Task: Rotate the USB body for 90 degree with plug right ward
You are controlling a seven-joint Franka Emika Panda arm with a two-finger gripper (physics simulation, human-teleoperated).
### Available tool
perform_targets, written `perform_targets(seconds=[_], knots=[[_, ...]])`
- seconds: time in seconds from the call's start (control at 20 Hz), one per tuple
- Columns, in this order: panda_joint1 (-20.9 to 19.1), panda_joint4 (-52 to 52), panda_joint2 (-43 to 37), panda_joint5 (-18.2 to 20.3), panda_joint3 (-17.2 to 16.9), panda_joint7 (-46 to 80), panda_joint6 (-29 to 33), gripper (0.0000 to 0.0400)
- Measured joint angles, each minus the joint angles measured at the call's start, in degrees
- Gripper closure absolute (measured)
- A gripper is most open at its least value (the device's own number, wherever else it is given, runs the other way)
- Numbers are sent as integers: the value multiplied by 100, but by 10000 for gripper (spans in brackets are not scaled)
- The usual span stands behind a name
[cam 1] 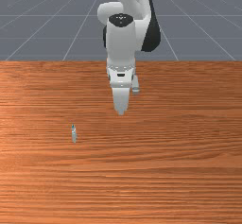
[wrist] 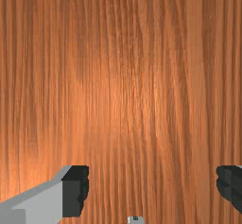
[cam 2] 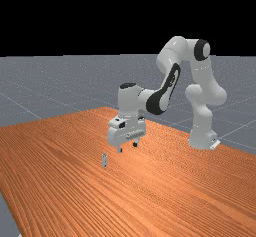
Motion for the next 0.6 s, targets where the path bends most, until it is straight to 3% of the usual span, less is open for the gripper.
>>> perform_targets(seconds=[0.05, 0.1, 0.2, 0.35, 0.5, 0.6], knots=[[0, 0, 0, 0, 0, 0, 0, 157], [0, 0, 0, 0, 0, 0, 0, 252], [0, 0, 0, 0, 0, 0, 0, 346], [52, 2, 0, -155, -69, 99, -2, 388], [58, 12, 10, -428, -229, 127, -2, 397], [-127, 35, 26, -326, -250, -163, 9, 399]])
